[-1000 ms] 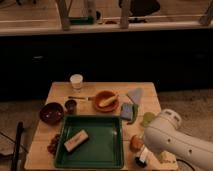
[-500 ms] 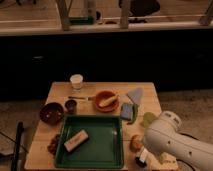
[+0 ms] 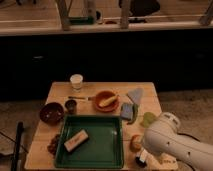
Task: Place apple in metal cup
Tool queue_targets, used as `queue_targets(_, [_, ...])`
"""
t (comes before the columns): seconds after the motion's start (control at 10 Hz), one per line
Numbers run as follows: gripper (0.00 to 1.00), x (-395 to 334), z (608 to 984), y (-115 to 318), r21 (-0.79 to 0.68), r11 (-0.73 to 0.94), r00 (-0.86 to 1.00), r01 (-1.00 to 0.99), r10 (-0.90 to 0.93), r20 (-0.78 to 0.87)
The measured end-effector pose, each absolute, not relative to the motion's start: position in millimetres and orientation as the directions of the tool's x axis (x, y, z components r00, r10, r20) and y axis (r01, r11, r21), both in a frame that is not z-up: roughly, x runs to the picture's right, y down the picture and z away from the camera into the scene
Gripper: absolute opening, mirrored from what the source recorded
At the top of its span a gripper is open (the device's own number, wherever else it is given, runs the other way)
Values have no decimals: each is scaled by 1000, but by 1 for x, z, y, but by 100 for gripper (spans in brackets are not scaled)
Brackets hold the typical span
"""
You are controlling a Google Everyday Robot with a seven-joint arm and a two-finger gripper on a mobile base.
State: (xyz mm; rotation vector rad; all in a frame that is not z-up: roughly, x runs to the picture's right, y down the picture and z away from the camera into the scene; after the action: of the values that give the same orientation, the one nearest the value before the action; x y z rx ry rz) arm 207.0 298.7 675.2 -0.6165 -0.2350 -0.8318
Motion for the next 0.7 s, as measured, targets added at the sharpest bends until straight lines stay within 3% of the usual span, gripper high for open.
queue_targets(0.7, [80,191,709,290,-415,566,702,712,-583,409])
